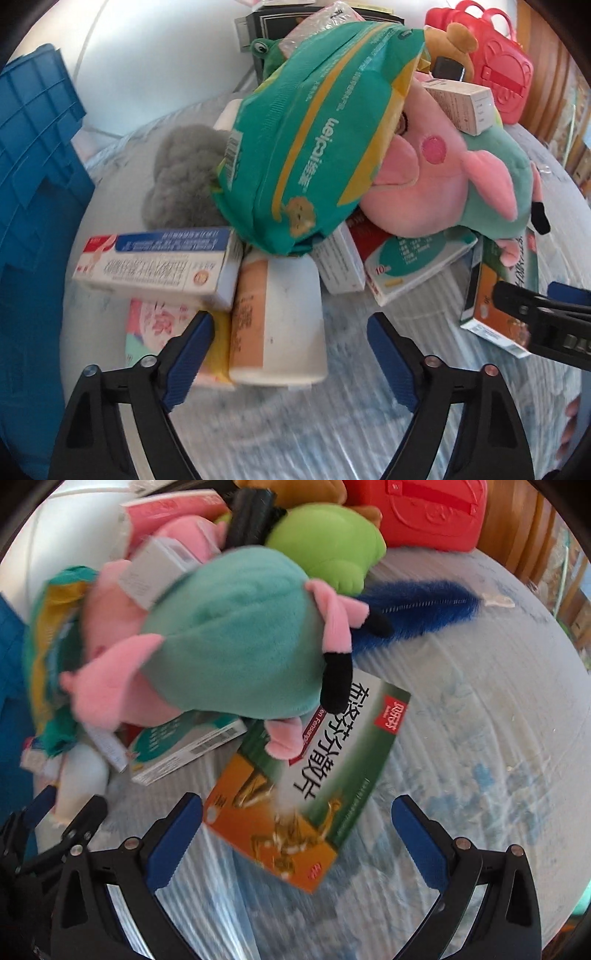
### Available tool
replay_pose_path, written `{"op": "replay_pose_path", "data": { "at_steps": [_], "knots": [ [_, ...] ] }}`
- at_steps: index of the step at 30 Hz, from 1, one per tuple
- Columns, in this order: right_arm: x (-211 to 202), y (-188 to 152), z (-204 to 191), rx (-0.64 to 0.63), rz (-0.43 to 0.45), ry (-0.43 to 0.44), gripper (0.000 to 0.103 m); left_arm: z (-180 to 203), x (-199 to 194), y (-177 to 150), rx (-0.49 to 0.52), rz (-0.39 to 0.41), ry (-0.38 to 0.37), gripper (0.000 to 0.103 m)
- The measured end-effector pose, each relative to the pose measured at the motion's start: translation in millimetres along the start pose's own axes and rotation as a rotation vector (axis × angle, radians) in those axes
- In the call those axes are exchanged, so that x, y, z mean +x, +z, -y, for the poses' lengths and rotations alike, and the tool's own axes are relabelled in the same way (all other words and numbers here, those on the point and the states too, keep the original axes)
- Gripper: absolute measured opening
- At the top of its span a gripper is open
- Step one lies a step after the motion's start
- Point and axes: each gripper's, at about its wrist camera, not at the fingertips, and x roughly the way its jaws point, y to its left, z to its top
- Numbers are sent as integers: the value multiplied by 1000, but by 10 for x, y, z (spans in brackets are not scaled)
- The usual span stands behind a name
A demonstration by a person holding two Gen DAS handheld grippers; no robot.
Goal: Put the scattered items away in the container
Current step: 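Grasp the white bottle with left gripper while right gripper grasps green-orange medicine box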
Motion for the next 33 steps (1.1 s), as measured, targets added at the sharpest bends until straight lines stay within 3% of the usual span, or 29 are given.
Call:
{"op": "replay_pose_path", "data": {
  "at_steps": [4,7,9,10,12,18,22,25,26,27,33],
  "knots": [
    [165,41,-15,33,-12,-1,103,33,107,62,6,6,22,95],
    [221,57,-36,17,-4,-33,103,113,137,71,-3,-11,-30,95],
    [222,53,-37,-8,-4,-48,103,127,156,14,-34,-51,-78,79],
    [213,42,-23,-18,-9,-50,103,127,175,-23,-53,-76,-103,64],
    [170,-15,39,-47,-24,-72,97,145,171,-119,-65,-94,-101,61],
    [49,-197,292,-68,-52,-73,92,271,66,-242,-25,-76,-55,63],
    [59,-176,321,-63,-51,-49,102,306,46,-256,-37,-67,-42,63],
    [64,-177,303,-70,-26,-51,103,353,-14,-323,-28,-55,-25,61],
    [59,-191,296,-78,-19,-56,102,373,-47,-357,-20,-50,-18,60],
    [44,-208,291,-88,-14,-69,93,393,-84,-391,-12,-45,-12,59],
    [-137,-439,336,-103,-29,-37,92,462,-421,-551,-14,-15,-6,58]
  ]
}}
